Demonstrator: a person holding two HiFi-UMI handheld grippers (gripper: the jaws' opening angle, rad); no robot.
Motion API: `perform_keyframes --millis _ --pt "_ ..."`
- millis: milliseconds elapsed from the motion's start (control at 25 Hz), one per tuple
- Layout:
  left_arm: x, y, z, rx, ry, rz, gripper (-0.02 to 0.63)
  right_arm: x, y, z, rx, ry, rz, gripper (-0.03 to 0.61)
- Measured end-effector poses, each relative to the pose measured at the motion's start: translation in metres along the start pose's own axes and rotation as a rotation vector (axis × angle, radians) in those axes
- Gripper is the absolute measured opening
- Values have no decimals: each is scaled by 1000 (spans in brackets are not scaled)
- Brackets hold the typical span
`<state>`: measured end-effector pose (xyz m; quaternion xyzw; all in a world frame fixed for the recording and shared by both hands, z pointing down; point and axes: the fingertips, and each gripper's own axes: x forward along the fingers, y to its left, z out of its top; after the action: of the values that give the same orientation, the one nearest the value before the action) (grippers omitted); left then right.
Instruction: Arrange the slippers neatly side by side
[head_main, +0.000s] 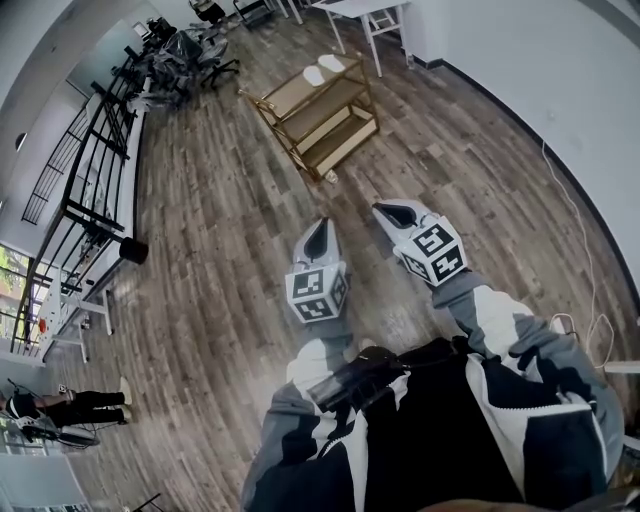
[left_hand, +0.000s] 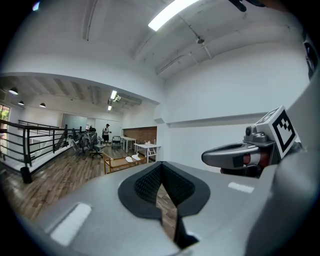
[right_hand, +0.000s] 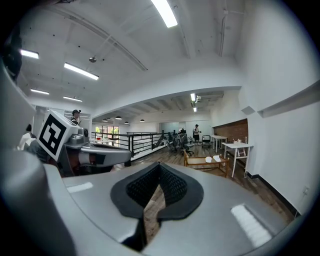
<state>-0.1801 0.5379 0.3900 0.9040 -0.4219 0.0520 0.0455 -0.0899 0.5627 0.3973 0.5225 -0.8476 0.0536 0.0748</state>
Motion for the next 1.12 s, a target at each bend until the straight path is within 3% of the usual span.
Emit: perform_keyframes --millis 480,920,1120 --pt "100 76 8 -1 1 -50 11 102 -59 10 5 12 -66 5" --pt "205 163 27 31 0 -173 11 214 -113 36 21 9 -184 5" --pt "233 195 25 -14 6 -180 11 246 -131 29 30 40 -203 5"
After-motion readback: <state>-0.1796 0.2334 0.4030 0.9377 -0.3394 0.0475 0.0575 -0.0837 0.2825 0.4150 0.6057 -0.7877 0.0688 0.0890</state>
